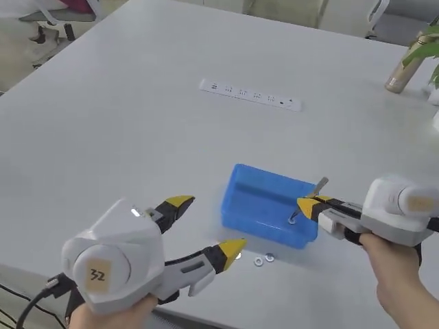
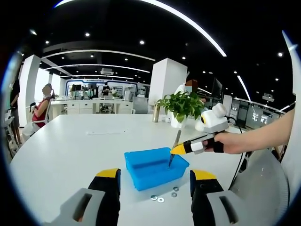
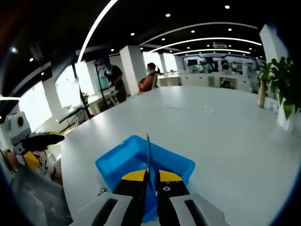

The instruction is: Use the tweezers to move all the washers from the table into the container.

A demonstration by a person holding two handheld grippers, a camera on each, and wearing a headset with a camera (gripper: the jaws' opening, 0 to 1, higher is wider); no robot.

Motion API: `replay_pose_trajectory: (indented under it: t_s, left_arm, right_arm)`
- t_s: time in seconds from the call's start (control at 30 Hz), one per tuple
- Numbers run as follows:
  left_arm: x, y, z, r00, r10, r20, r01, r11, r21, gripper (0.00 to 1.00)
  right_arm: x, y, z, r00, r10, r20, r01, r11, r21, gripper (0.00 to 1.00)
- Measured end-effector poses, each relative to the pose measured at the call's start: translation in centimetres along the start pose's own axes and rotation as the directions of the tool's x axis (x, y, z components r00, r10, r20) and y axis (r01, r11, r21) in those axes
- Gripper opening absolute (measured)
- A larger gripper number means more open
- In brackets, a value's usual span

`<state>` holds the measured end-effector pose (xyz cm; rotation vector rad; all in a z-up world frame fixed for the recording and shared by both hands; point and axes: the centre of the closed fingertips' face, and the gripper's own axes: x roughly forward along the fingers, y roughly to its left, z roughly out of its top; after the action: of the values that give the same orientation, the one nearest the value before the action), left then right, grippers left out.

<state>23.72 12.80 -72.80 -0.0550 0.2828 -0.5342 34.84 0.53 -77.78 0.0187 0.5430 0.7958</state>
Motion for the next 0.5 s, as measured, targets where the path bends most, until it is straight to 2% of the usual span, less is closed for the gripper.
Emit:
replay_pose_trajectory:
  t_s: [0.23,0.33,0.5]
  left_arm:
    - [0.0,0.0,0.1,1.0000,0.001,0.004,-0.001,1.000,0.001,0.60]
    - [0.0,0.0,0.0,1.0000,0.000,0.000,0.000,1.000,0.006,0.60]
    - [-0.1,0.1,0.1,1.0000,0.003,0.003,-0.003,1.000,0.002,0.60]
  right_arm:
    - [-1.4,1.6,1.9,0.9943,0.043,0.097,-0.047,0.998,0.037,0.04]
    - [-2.2,3.0,2.9,0.9854,0.082,0.149,-0.091,0.994,0.058,0.04]
    - [-3.1,4.9,3.5,0.9747,0.133,0.180,-0.143,0.989,0.043,0.03]
